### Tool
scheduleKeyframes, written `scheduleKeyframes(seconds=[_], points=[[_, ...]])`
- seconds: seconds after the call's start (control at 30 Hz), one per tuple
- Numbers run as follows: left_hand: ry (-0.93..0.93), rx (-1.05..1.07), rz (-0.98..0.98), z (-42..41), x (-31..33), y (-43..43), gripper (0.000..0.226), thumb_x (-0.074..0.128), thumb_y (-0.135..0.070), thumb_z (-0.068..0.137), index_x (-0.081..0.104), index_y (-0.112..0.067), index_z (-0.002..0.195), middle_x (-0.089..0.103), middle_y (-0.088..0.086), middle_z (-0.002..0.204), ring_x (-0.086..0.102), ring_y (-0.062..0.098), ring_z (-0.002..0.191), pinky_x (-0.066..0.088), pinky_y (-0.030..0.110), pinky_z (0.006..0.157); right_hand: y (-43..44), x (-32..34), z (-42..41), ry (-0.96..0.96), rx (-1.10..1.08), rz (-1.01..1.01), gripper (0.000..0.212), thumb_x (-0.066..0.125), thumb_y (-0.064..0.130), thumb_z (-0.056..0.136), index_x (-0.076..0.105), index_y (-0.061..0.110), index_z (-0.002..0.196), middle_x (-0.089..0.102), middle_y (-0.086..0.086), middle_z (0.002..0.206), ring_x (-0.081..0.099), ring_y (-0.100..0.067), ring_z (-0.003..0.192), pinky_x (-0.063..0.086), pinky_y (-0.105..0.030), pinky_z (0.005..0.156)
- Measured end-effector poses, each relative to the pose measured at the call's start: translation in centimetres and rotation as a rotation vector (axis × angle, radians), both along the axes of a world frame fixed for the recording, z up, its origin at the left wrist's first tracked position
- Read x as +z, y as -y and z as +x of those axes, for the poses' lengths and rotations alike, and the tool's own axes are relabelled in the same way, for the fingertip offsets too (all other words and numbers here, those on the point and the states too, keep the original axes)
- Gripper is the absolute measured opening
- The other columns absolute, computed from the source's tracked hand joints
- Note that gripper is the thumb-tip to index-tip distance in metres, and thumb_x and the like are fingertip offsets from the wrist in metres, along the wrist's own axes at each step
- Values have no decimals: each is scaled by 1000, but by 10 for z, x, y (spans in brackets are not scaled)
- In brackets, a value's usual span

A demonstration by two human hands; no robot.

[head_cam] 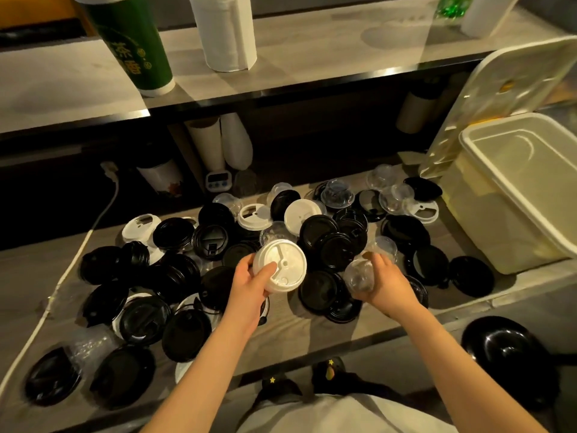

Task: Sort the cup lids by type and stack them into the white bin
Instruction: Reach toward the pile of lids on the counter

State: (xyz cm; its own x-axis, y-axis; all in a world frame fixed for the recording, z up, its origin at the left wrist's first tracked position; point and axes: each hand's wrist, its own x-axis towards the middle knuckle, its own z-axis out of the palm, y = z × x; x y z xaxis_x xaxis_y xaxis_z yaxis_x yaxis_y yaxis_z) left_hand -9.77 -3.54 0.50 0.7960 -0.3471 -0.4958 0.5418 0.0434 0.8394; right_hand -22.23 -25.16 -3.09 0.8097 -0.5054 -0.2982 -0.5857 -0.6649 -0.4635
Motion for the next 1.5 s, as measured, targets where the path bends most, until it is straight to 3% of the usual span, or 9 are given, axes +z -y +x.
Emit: scheduleKeyframes(seconds=[0.2, 0.37, 0.5, 0.67, 0.8, 0.97, 1.13, 1.23, 1.5], points=[[12, -39, -11, 11, 3, 12, 39, 57, -7, 89, 43, -11, 125, 59, 7, 114, 59, 18, 96, 48, 30, 76, -3, 29, -2, 293, -176, 177, 78, 86, 27, 63, 45, 21, 129, 43, 6, 121, 43, -16, 118, 39, -30, 96], [47, -24, -73, 14, 21, 31, 39, 57, -8, 89, 49, -13, 127, 63, 5, 116, 60, 18, 102, 49, 28, 73, 4, 57, 7, 475, -222, 318, 79, 81, 21, 71, 36, 29, 136, 40, 6, 129, 42, -11, 120, 39, -31, 100], [128, -11, -79, 14, 40, 64, 25, 56, -7, 90, 54, -22, 110, 64, -1, 109, 60, 12, 98, 49, 26, 72, 32, 80, 15, 549, -202, 359, 78, 80, 22, 72, 32, 29, 133, 40, 10, 131, 41, -10, 122, 38, -28, 99], [193, 34, -106, 5, 63, 131, 31, 55, -9, 90, 52, -13, 120, 64, -1, 104, 62, 9, 91, 51, 19, 63, 97, 109, 12, 658, -76, 332, 76, 82, 21, 68, 34, 36, 125, 46, 12, 125, 48, -11, 118, 42, -30, 100], [251, 47, -106, -12, 79, 199, 28, 56, -13, 89, 54, -15, 118, 63, 0, 107, 62, 12, 95, 50, 23, 66, 165, 131, 1, 749, -74, 356, 75, 80, 34, 61, 35, 49, 119, 47, 20, 119, 50, -2, 111, 42, -17, 93], [309, 69, -122, -27, 94, 282, 33, 58, -15, 89, 53, -14, 121, 65, 2, 111, 64, 17, 100, 53, 27, 71, 250, 143, -12, 799, -108, 332, 75, 81, 21, 70, 36, 36, 128, 43, 28, 117, 43, 14, 108, 37, -6, 87], [355, 24, -74, -33, 100, 355, 29, 56, -20, 91, 57, -12, 119, 66, 3, 107, 65, 15, 96, 51, 24, 68, 330, 131, -19, 722, -155, 267, 77, 80, 24, 71, 36, 30, 135, 41, 14, 130, 40, -5, 120, 35, -25, 98], [342, -29, 22, -37, 101, 390, 25, 53, -25, 94, 57, -11, 115, 67, 4, 102, 65, 14, 89, 51, 22, 60, 368, 103, -11, 620, -206, 180, 80, 81, 21, 70, 37, 20, 138, 41, 8, 124, 40, -10, 119, 33, -25, 99], [389, -100, 300, -34, 92, 438, 30, 49, -38, 94, 54, -14, 110, 60, 1, 98, 55, 11, 76, 41, 22, 56, 415, 33, 1, 12, 50, -4, 90, 78, 31, 70, 28, 19, 143, 37, -6, 143, 42, -27, 128, 41, -35, 100]])
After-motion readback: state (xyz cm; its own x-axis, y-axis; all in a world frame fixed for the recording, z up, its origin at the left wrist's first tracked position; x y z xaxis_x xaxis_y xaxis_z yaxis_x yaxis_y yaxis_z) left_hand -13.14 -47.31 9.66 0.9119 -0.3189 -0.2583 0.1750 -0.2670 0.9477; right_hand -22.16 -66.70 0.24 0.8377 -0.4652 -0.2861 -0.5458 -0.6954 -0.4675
